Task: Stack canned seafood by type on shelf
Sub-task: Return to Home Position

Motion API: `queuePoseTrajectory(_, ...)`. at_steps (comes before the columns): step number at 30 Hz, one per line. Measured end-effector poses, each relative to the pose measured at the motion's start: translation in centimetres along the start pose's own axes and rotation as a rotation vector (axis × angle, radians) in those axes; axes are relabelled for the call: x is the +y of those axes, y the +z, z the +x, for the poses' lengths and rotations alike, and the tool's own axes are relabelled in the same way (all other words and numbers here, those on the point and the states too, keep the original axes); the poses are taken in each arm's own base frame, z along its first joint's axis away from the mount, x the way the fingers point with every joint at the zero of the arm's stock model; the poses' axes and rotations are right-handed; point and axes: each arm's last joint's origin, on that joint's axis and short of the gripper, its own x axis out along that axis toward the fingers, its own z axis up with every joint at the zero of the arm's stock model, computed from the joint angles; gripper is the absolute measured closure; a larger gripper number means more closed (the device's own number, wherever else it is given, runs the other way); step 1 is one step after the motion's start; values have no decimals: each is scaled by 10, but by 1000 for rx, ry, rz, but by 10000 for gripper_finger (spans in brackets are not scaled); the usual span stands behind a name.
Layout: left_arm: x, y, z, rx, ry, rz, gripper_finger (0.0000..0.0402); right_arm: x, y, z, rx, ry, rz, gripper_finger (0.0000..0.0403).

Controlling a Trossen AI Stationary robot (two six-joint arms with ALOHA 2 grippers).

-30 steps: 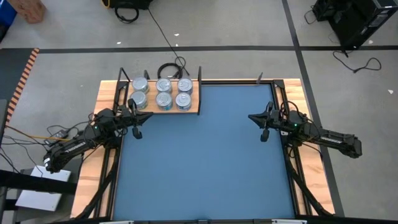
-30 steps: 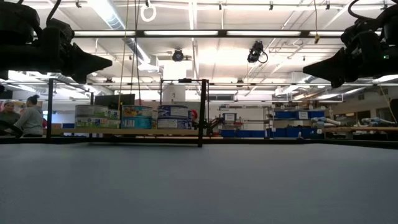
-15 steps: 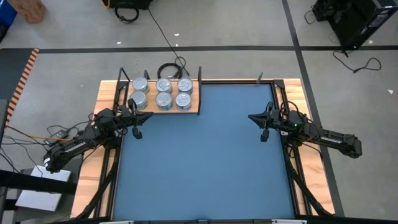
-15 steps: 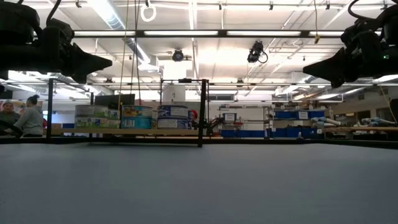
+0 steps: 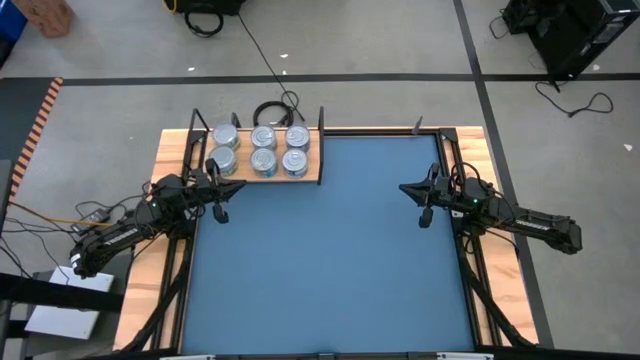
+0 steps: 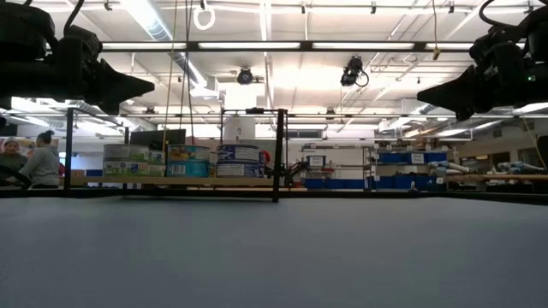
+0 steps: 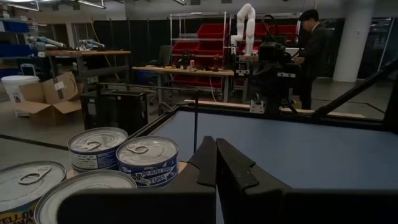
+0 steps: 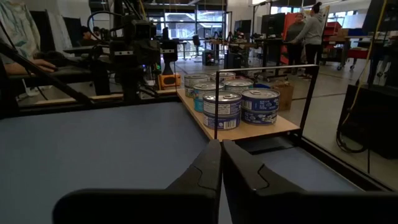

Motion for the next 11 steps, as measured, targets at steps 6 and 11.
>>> queuePoseTrajectory(6,0,0,0,0,0,0,400,0,0,0,0,0,0,378)
queuePoseTrajectory(11,0,0,0,0,0,0,400,0,0,0,0,0,0,380)
